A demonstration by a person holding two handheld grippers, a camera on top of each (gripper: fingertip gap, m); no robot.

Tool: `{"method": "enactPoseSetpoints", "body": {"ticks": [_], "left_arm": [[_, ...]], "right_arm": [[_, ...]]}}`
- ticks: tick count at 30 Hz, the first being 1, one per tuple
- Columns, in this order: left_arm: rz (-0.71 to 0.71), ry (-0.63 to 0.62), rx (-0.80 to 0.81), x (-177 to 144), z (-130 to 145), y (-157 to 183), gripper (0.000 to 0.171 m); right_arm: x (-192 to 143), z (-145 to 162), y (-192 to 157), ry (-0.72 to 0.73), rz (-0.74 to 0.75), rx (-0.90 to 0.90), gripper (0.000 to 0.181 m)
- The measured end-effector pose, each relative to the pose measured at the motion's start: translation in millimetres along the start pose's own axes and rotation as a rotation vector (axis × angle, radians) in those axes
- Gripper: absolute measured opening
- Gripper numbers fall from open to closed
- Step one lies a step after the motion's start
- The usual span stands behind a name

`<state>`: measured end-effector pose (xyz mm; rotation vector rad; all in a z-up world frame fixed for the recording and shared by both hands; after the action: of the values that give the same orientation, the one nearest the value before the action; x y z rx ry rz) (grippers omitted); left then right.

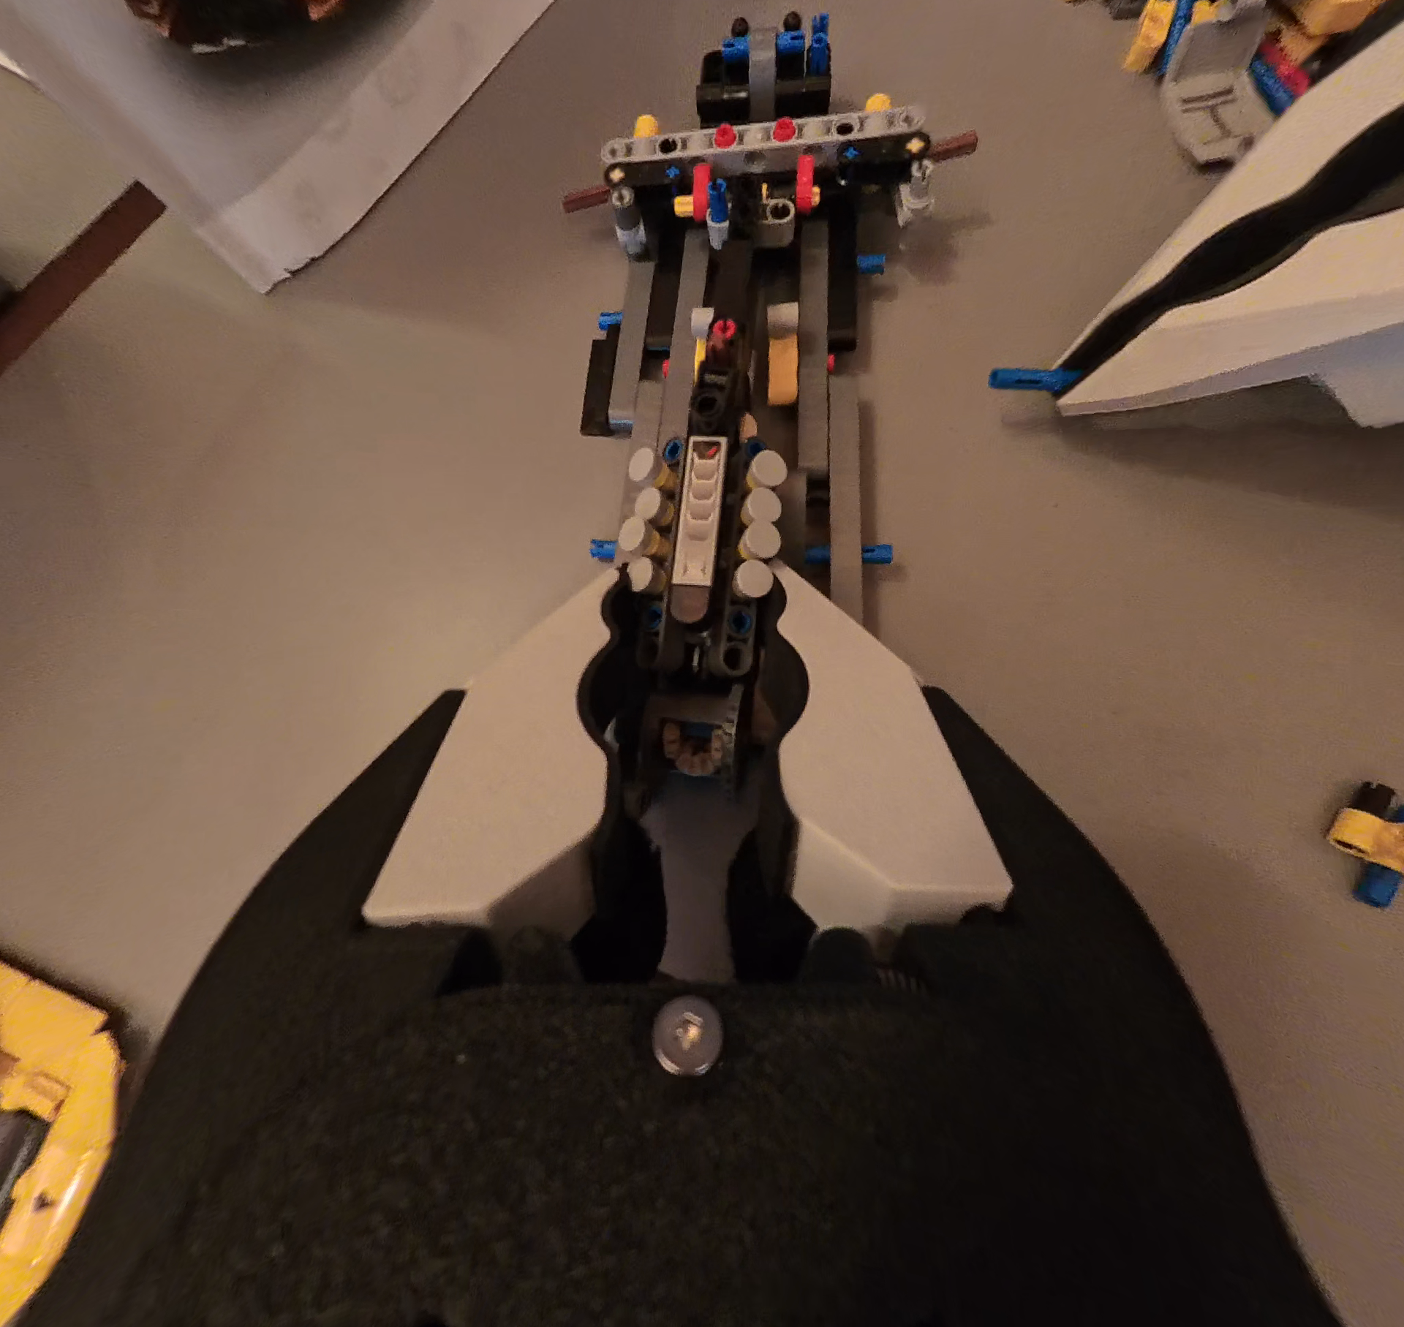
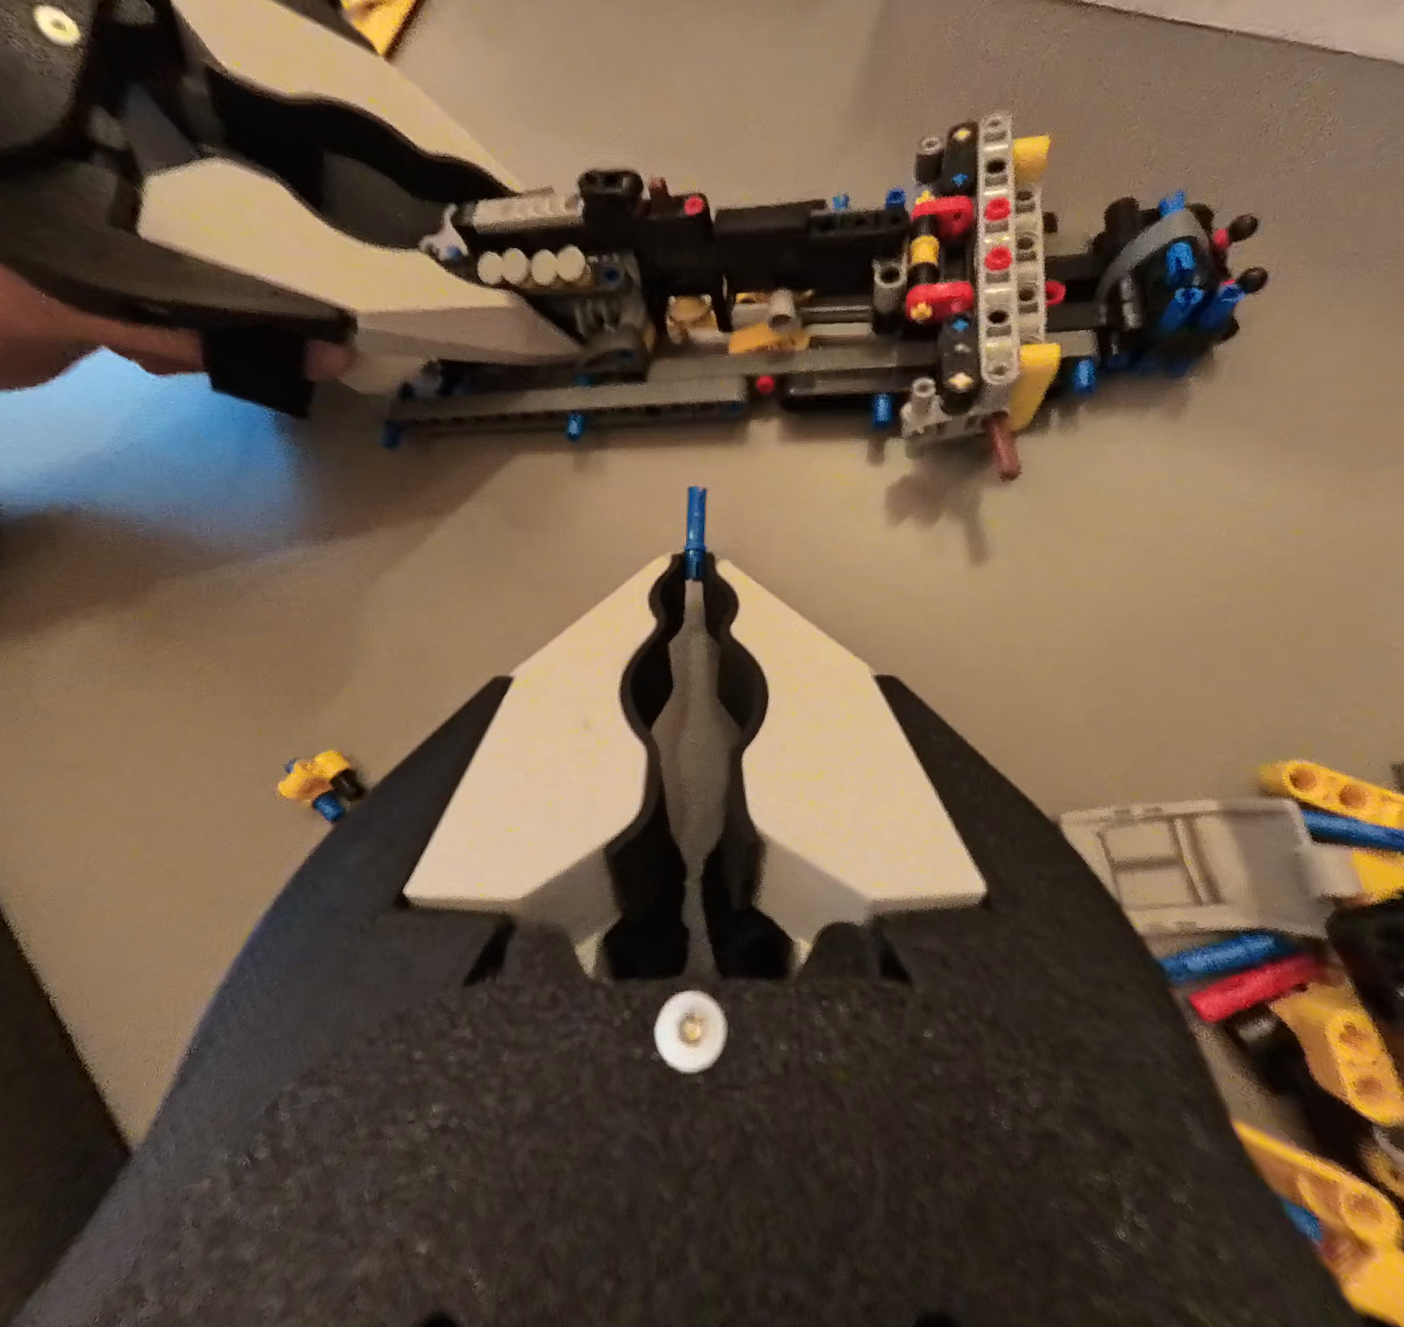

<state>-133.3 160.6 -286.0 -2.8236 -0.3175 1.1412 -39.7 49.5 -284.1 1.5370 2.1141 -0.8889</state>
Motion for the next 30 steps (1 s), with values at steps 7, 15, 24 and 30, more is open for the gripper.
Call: {"method": "enactPoseSetpoints", "body": {"ticks": [7, 15, 24, 30], "left_arm": [[0.0, -0.002, -0.018, -1.0, 0.4, 0.2, 0.032], [-0.012, -0.004, -0.017, -2.7, 0.8, 5.0, 0.032], [-0.001, -0.008, 0.001, -2.6, -2.6, 19.2, 0.032], [-0.004, 0.004, 0.016, -2.5, -3.1, 24.1, 0.032]], "right_arm": [[-5.3, -4.0, -10.1, -0.017, 0.061, -0.183, 0.003], [-129.0, 21.4, 78.7, -0.091, 0.5, -0.042, 0.01], [-33.1, -7.0, -19.0, 0.013, -0.033, -0.018, 0.031], [28.2, -8.2, -34.0, -0.174, -0.022, -0.067, 0.021]]}}
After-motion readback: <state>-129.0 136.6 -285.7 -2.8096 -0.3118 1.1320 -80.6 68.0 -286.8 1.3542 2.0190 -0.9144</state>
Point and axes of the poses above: each gripper's, where its closed fingertips meet, x out along the fingers, z out of its underside, y = z × x across the jaws, the point moved 5 cm from there along -x, back along the fingers, and after that the axes turned 5 degrees about -z, right-handed, at the moved point
